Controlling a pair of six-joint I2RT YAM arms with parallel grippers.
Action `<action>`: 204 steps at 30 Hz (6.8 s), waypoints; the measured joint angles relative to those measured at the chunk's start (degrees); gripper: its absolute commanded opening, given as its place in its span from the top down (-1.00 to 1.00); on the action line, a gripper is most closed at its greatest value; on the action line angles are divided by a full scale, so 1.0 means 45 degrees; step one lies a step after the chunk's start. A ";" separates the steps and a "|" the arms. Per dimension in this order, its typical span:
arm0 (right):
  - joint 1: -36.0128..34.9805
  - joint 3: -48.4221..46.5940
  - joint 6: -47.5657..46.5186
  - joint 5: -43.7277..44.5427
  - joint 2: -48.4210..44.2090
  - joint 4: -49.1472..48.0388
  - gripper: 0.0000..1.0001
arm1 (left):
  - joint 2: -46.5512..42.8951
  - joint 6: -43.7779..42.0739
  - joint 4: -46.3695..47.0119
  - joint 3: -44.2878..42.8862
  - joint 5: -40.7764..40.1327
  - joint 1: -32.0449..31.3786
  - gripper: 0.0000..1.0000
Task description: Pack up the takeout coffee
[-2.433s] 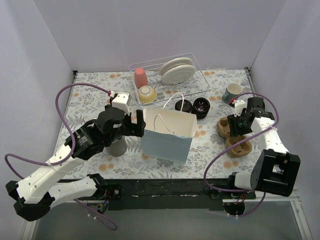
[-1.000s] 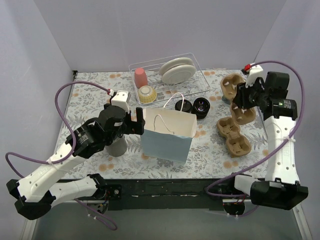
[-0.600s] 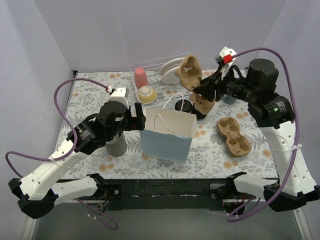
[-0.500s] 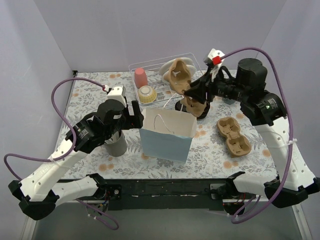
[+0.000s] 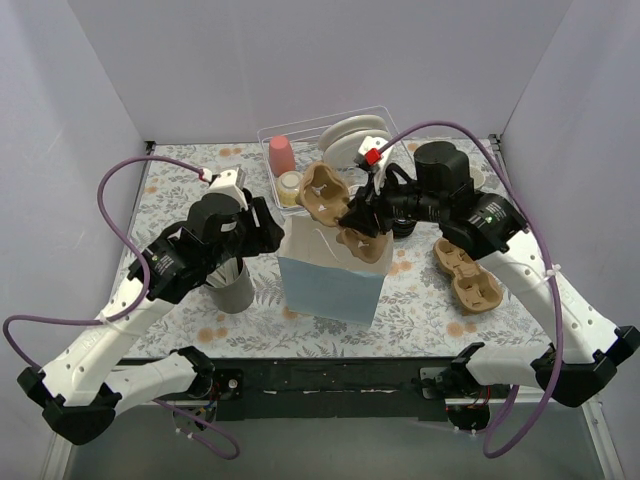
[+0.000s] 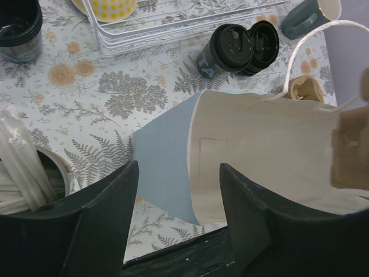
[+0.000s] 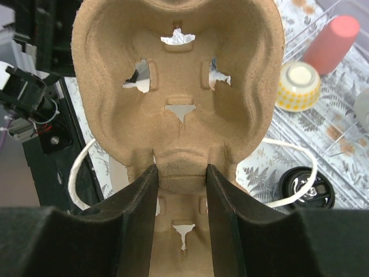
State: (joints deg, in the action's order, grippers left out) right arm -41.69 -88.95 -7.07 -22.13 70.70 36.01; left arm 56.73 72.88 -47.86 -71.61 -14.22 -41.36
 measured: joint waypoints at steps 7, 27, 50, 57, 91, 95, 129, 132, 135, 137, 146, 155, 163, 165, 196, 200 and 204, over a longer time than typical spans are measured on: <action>-0.0243 0.1020 -0.0146 0.0675 -0.0112 0.0068 0.31 | 0.0049 0.0092 0.0452 0.0466 0.0427 0.0010 0.04; -0.0942 0.2006 -0.0423 0.0797 -0.0194 0.0078 0.31 | 0.0121 -0.0233 0.1399 0.1248 0.0695 0.0015 1.00; -0.2492 0.1195 -0.0947 0.2939 0.2142 0.2268 0.30 | -0.0019 -0.0248 0.1554 0.1384 0.0845 0.0039 1.00; -0.2599 0.1224 -0.0889 0.3259 0.2361 0.2501 0.30 | -0.0126 -0.0253 0.1676 0.1472 0.1180 0.0039 1.00; -0.2929 0.1914 0.0942 0.5571 0.0918 0.0971 -0.97 | -0.0301 -0.0311 0.1059 0.1258 0.1593 0.0073 -0.42; -0.2929 0.1948 0.2191 0.6285 -0.0034 -0.0019 -0.97 | -0.0389 -0.0583 0.1073 0.1234 0.1603 0.0073 -0.42; -0.2919 -0.0782 0.4299 1.0520 -0.0398 0.0170 -0.68 | 0.1705 -0.1413 0.1724 -0.0384 0.1316 0.0073 1.00; -0.2919 -0.2210 0.4347 1.1055 0.0165 0.1025 -0.68 | 0.1787 -0.1054 0.1161 -0.0461 0.1365 0.0073 0.66; -0.2919 -0.3745 0.4352 1.1545 0.0797 0.1598 -0.68 | 0.1933 -0.0661 0.0583 -0.0597 0.1428 0.0073 0.03; -0.2914 -0.4522 0.4405 1.1744 0.1171 0.1705 -0.68 | 0.1991 -0.0384 0.0175 -0.0782 0.1375 0.0068 -0.15; -0.2914 -0.4663 0.4867 1.1710 0.1588 0.2113 -0.67 | 0.2749 -0.0243 -0.0928 -0.2467 0.0374 0.0078 -0.20; -0.2914 -0.4639 0.4920 1.1293 0.1632 0.2084 -0.64 | 0.3215 -0.0549 -0.0928 -0.2458 0.0544 0.0763 0.07; -0.2914 -0.4153 0.4925 1.0924 0.1375 0.1977 -0.62 | 0.3220 -0.1054 -0.0262 -0.1574 0.2006 0.1812 0.72; -0.2914 -0.4070 0.4930 1.0899 0.1316 0.1982 -0.62 | 0.3186 -0.1069 -0.0063 -0.1467 0.2361 0.1836 0.91; 0.3633 -0.1360 0.3463 0.5620 0.6887 0.1923 -0.59 | -0.2987 -0.3366 0.2448 0.2905 0.6863 0.1836 1.00; 0.3628 -0.1661 0.3337 0.4886 0.7747 0.1923 -0.57 | -0.3031 -0.3764 0.2375 0.2885 0.7266 0.1836 1.00; 0.3599 -0.1885 0.3327 0.4561 0.8077 0.1899 -0.63 | -0.2934 -0.4022 0.2064 0.2783 0.7334 0.1836 1.00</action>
State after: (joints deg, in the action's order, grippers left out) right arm -25.50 -97.43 7.90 -1.61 107.04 44.56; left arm 43.53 54.78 -38.57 -59.09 18.79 -33.10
